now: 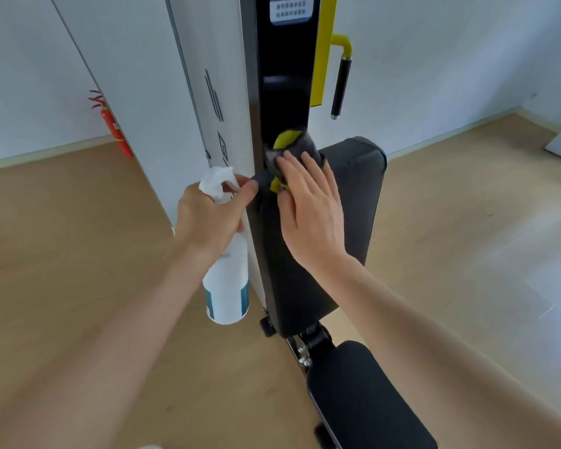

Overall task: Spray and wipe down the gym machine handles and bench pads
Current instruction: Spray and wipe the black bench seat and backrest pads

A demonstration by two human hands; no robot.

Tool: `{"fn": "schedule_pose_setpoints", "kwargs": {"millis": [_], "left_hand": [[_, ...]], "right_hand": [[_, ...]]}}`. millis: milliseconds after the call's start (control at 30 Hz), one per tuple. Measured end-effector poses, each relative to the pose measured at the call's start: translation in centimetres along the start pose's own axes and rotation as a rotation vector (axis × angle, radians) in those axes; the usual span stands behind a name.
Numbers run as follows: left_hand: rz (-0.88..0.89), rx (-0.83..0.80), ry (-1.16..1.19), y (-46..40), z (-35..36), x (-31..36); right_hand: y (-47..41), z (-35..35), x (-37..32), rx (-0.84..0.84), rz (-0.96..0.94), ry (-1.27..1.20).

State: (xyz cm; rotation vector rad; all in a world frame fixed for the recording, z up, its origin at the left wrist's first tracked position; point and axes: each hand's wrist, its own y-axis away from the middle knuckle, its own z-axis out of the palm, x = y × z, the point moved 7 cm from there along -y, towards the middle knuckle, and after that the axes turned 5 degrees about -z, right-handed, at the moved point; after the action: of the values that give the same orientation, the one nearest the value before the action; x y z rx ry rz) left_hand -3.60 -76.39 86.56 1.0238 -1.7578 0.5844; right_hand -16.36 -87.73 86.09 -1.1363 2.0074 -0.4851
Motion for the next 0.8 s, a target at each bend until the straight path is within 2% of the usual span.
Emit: {"fn": "schedule_pose_setpoints", "kwargs": {"millis": [67,167,233,333,400,467,633,733,800], "left_hand": [[0.018,0.005,0.02,-0.4,0.5,0.2],[0.002,0.018,0.067,-1.0,0.9,-0.2],[-0.012,0.012,0.056,-1.3,1.2,-0.5],[-0.025,-0.002,0.012,-1.6,1.7,-0.9],[-0.049,-0.014,0.018,-1.8,1.9,-1.2],[-0.094,-0.024,0.051,-1.9,2.0,-1.6],[-0.126,-0.037,0.117,-1.8,1.9,-1.4],[-0.078,-0.055,0.078,-1.7,1.7,-0.9],[-0.066,-0.069,0.07,-1.7,1.7,-0.7]], "right_hand": [[-0.2,1.0,-0.3,-0.074,-0.111,0.182],[-0.6,0.9,0.6,-0.132,-0.195,0.24],[-1.8,-0.5,3.6,-0.135,-0.119,0.286],[-4.2,-3.0,9.5,-0.071,0.112,0.289],[-5.1,-3.2,10.4,-0.09,0.175,0.249],[-4.9,-2.7,8.3,-0.059,0.182,0.206],[-0.1,0.9,-2.0,-0.077,-0.12,0.039],[0.0,1.1,-2.4,-0.166,-0.255,0.106],[-1.1,0.7,-0.3,-0.25,-0.302,0.18]]}}
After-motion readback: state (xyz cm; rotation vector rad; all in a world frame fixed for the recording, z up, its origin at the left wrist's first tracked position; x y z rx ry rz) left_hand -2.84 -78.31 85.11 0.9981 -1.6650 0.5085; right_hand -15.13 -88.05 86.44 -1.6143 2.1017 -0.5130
